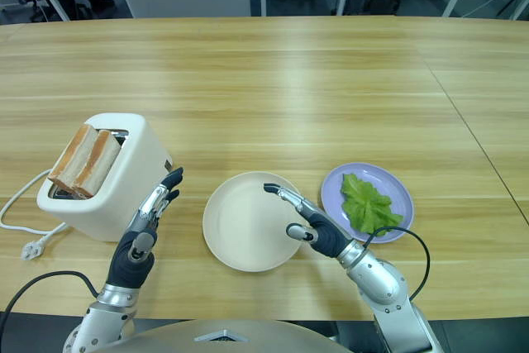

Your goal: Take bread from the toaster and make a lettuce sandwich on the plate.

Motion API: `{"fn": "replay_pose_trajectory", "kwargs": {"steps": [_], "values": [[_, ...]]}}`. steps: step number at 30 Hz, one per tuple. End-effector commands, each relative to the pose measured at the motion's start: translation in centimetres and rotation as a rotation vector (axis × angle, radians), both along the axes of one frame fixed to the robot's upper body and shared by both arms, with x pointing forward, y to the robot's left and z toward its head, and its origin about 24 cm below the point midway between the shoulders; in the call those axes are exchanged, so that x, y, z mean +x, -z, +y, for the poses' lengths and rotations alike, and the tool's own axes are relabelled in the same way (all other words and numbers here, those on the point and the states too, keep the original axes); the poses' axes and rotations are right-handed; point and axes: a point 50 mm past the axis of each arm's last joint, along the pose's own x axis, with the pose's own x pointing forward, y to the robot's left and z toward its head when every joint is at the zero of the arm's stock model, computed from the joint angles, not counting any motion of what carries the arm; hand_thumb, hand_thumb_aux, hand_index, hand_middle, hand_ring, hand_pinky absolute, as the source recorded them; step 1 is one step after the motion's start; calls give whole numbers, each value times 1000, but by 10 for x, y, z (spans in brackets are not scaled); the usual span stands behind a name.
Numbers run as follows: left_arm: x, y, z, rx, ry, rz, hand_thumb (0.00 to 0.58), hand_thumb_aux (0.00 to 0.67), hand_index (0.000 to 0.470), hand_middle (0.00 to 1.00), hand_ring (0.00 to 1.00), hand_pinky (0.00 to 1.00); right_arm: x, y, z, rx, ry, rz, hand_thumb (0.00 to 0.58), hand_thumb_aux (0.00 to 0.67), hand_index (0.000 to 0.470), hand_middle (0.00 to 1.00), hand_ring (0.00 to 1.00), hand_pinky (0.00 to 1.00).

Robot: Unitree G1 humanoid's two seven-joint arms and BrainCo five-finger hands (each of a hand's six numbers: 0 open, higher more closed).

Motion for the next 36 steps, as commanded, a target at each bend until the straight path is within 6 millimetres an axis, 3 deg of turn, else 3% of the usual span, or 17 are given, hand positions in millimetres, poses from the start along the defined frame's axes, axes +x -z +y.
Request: {"fn": "replay_pose_trajectory", "kwargs": {"steps": [1,11,16,24,28,31,36], "values": [[0,3,-1,10,4,19,0,0,0,0,0,0,0,0,-2,7,13,14,0,0,0,0,0,0],[2,1,0,5,-5,3,0,0,0,0,0,0,1,-2,-4,30,39,15,0,0,0,0,0,0],[8,-33,15,76,-127,-118,0,0,0,0,0,0,6,-1,-3,71,95,28,0,0,0,0,0,0],[16,-97,63,592,-337,-327,0,0,0,0,0,0,13,-15,-4,229,213,17,0,0,0,0,0,0],[20,-119,82,848,-474,-335,0,0,0,0,0,0,22,-28,-12,322,310,4,0,0,0,0,0,0],[26,-116,106,1033,-586,-202,0,0,0,0,0,0,26,-36,-16,355,347,-3,0,0,0,0,0,0],[37,-87,147,1210,-673,53,0,0,0,0,0,0,27,-51,-20,419,358,-15,0,0,0,0,0,0]]}}
